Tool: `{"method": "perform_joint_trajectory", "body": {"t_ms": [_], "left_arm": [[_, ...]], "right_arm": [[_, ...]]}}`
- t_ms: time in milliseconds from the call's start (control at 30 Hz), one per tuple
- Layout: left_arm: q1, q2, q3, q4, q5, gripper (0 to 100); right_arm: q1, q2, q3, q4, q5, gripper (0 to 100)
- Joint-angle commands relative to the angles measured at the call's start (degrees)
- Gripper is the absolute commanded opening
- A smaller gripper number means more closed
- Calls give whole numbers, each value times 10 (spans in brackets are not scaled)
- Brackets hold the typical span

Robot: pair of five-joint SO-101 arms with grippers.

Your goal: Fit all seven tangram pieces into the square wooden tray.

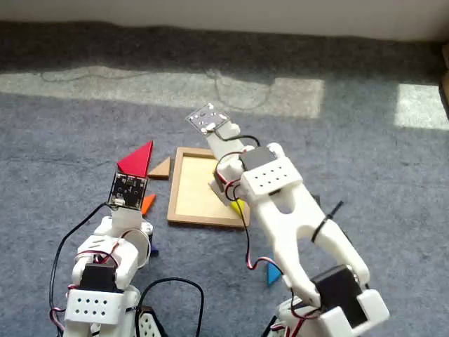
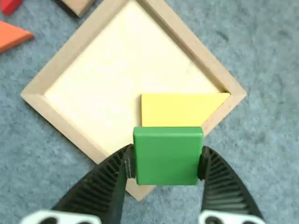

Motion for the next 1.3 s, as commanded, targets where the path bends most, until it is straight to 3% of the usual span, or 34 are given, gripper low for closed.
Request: {"method": "perform_joint_trajectory", "body": {"t_ms": [0, 367, 867, 1100, 1267], "left_arm": [[-6, -5, 15, 4, 4, 7], [-6, -5, 15, 4, 4, 7], [-6, -5, 15, 4, 4, 7], [-6, -5, 16, 4, 4, 7], [-6, -5, 16, 4, 4, 7]], "right_arm": [[-24, 63, -99, -18, -7, 166], [-41, 251, -275, -16, -7, 166], [-39, 286, -291, 41, -8, 172], [-38, 285, -291, 58, -8, 325], [-38, 284, -291, 55, -8, 330]]}}
